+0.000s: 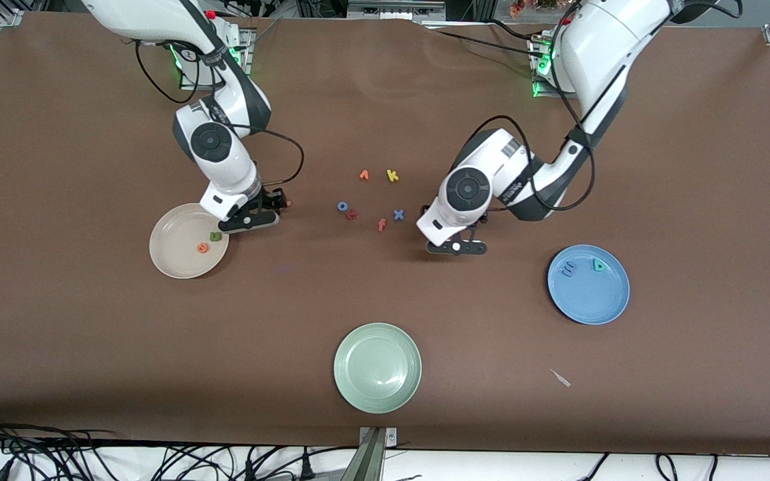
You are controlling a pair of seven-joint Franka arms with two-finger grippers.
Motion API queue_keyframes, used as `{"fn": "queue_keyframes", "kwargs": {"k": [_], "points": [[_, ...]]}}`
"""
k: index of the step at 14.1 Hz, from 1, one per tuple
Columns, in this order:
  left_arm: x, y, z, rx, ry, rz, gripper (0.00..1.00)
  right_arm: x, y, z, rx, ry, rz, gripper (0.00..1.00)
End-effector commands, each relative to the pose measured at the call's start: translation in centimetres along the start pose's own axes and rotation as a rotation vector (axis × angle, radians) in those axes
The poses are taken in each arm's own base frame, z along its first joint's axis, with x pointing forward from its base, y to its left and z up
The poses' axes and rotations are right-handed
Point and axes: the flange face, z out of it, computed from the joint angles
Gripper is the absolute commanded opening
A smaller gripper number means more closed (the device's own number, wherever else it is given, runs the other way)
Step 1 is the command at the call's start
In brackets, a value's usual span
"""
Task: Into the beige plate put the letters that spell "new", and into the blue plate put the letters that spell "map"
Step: 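Grasp the pink m with the right gripper while the left gripper grasps D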
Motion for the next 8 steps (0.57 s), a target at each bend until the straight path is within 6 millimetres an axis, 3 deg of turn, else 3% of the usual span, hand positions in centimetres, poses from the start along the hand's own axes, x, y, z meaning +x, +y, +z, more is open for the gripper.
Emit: {"fn": "queue_keyframes", "kwargs": {"k": [1,4,7,8], "points": [[-0.7,-0.4,3.4,-0.027,0.047,0.014,0.98,-2.2,-0.4,0.7,0.026,0.026,0.026,0.86],[-1.0,-0.1,5.3,0.007,0.072,0.045,0.91,-3.5,-2.1,1.6,0.041,0.037,0.01,0.86],[-1.0,0.5,6.3,0.023,0.106,0.032,0.86,-4.1,-3.7,1.6,0.042,0.034,0.025,0.86],[-1.0,0.4,6.3,0.024,0.107,0.032,0.8,-4.3,-3.8,1.7,0.04,0.031,0.022,0.85]]}}
